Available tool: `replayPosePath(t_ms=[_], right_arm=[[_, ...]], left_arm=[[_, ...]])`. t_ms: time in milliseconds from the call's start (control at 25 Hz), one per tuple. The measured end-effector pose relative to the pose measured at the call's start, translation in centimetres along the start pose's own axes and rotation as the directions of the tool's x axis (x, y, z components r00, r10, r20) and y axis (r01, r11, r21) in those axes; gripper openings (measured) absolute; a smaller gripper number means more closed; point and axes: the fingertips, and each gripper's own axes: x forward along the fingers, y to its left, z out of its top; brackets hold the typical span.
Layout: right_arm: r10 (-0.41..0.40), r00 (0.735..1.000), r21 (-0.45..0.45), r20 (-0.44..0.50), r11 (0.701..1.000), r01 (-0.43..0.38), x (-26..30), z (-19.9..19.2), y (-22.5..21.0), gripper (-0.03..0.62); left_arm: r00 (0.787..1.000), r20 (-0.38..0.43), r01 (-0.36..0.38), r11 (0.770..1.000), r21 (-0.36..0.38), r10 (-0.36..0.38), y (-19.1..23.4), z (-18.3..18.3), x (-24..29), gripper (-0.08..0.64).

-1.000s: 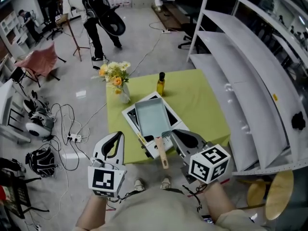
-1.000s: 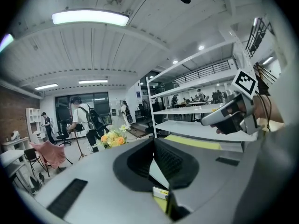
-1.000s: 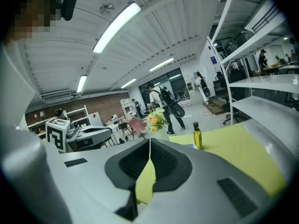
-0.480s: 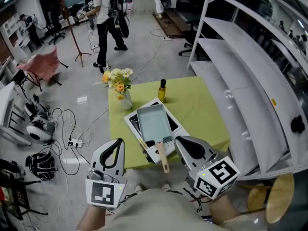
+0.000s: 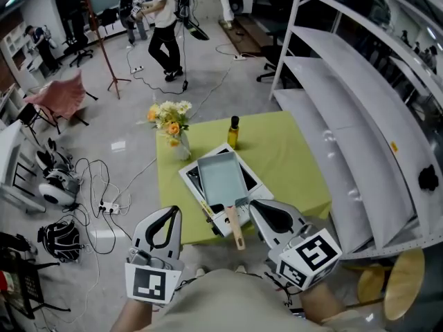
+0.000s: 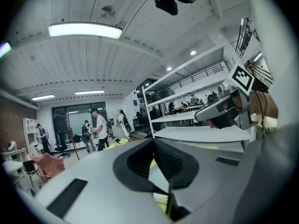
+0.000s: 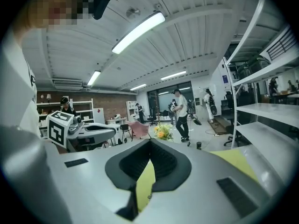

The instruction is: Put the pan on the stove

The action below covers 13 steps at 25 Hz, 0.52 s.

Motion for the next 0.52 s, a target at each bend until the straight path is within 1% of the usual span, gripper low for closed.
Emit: replayPosePath(t_ms=[120, 320, 520], right_arm=[[-0.009, 1.0, -0.004, -0.008, 1.0, 0.009, 0.26, -0.55, -0.08, 0.006], [-0.025, 1.0, 0.017, 0.001, 1.0, 0.025, 0.22, -0.4, -0.68, 0.006], [-0.041, 0.999, 0.0, 0.013, 0.999, 0.041, 0.34, 0.06, -1.0, 0.006]], left_arm=[[1.0, 0.0, 0.0, 1.0, -0.011, 0.0, -0.11, -0.26, 0.07, 0.006], [1.0, -0.006, -0.001, 1.0, -0.015, 0.001, 0.06, -0.5, 0.02, 0.006], [1.0, -0.012, -0.005, 1.0, -0.022, 0.004, 0.6, -0.95, 0.11, 0.006]])
